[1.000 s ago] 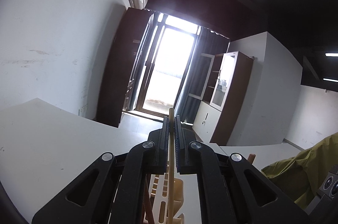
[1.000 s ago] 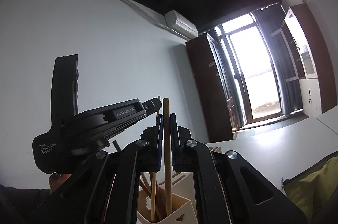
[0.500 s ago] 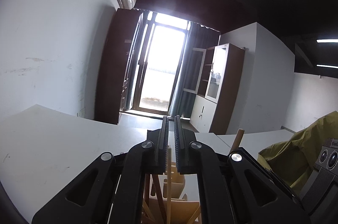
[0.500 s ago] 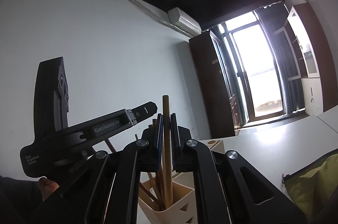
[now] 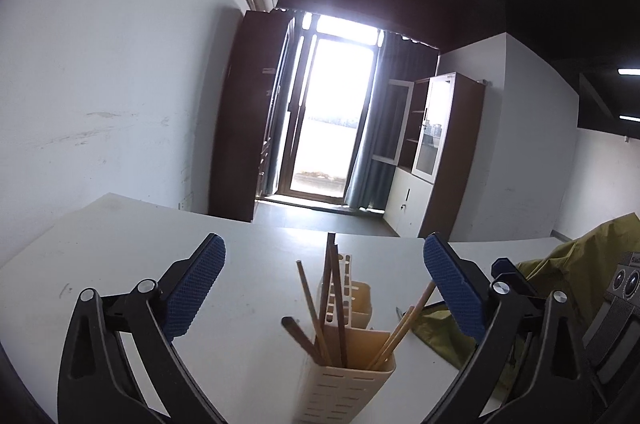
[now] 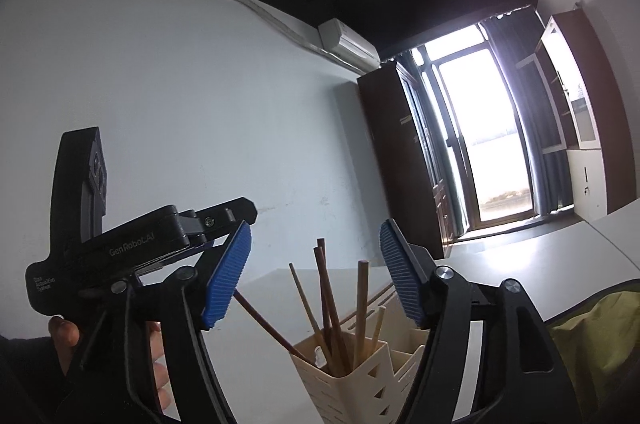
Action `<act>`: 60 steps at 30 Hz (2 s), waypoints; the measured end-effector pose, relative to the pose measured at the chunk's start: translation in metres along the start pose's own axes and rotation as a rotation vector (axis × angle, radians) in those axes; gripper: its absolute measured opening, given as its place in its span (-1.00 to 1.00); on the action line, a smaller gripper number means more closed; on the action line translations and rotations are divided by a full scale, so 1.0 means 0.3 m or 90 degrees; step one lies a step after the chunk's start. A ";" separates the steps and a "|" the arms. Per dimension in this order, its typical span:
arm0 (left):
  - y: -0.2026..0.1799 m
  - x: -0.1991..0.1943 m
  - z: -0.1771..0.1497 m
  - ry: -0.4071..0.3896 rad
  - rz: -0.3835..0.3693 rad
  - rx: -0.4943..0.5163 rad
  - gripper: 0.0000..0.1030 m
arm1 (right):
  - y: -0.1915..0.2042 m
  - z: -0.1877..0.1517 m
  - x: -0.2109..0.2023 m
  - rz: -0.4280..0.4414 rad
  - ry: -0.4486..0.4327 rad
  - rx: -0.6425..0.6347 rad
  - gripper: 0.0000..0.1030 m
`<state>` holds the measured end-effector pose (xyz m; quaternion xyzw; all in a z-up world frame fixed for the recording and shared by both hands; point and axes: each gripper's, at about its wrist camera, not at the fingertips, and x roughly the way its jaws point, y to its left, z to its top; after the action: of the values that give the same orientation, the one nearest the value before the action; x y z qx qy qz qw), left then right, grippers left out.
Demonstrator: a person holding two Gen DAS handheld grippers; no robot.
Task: Organize utensils
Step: 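Move both open tools back down to the last chopsticks, then close the right tool on a brown chopstick while the left tool grasps a light one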
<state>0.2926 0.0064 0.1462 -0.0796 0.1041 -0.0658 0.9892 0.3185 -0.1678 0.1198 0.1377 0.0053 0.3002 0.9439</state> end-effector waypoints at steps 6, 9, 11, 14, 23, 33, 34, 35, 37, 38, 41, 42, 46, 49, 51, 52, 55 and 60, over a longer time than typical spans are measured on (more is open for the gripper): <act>0.126 -0.123 -0.175 0.186 0.115 0.123 0.89 | 0.116 -0.089 -0.088 -0.003 0.103 0.024 0.68; 0.211 -0.161 -0.342 0.290 0.132 0.144 0.89 | 0.214 -0.197 -0.064 -0.027 0.221 -0.030 0.69; 0.264 -0.184 -0.458 0.344 0.122 0.142 0.89 | 0.277 -0.306 -0.018 -0.038 0.334 -0.079 0.69; 0.310 -0.182 -0.570 0.397 0.121 0.134 0.89 | 0.319 -0.484 0.049 -0.063 0.480 -0.101 0.69; 0.357 -0.163 -0.658 0.427 0.124 0.103 0.77 | 0.348 -0.654 0.113 -0.128 0.564 -0.092 0.08; 0.292 -0.106 -0.761 0.510 0.093 0.184 0.38 | 0.398 -0.762 0.122 -0.119 0.626 -0.184 -0.21; 0.287 -0.107 -0.764 0.505 0.094 0.192 0.34 | 0.392 -0.775 0.126 -0.116 0.635 -0.183 -0.25; 0.283 -0.112 -0.761 0.501 0.096 0.202 0.33 | 0.385 -0.792 0.129 -0.119 0.642 -0.188 -0.31; 0.281 -0.114 -0.762 0.500 0.086 0.200 0.13 | 0.383 -0.800 0.130 -0.111 0.635 -0.190 -0.32; 0.280 -0.116 -0.760 0.503 0.074 0.194 0.04 | 0.384 -0.802 0.131 -0.109 0.637 -0.191 -0.36; 0.271 -0.119 -0.759 0.511 0.045 0.180 -0.37 | 0.392 -0.809 0.133 -0.085 0.642 -0.181 -0.63; 0.270 -0.119 -0.760 0.513 0.041 0.176 -0.44 | 0.391 -0.819 0.138 -0.083 0.652 -0.180 -0.64; 0.262 -0.110 -0.761 0.514 0.054 0.174 -0.24 | 0.387 -0.843 0.148 -0.086 0.657 -0.185 -0.65; 0.275 -0.101 -0.760 0.512 0.073 0.166 0.25 | 0.398 -0.856 0.153 -0.086 0.658 -0.199 -0.65; 0.277 -0.096 -0.762 0.513 0.064 0.156 0.23 | 0.398 -0.864 0.157 -0.084 0.657 -0.205 -0.65; 0.274 -0.092 -0.763 0.513 0.059 0.156 0.14 | 0.398 -0.868 0.158 -0.083 0.657 -0.207 -0.65; 0.255 -0.092 -0.765 0.517 0.025 0.149 -0.29 | 0.400 -0.878 0.144 -0.075 0.652 -0.195 -0.76; 0.257 -0.105 -0.753 0.519 0.005 0.116 -0.42 | 0.385 -0.876 0.160 -0.064 0.654 -0.170 -0.84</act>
<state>0.2219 0.0539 -0.0791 0.0413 0.4814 -0.0972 0.8701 0.2681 0.0173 -0.0991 -0.1490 0.4355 0.2811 0.8421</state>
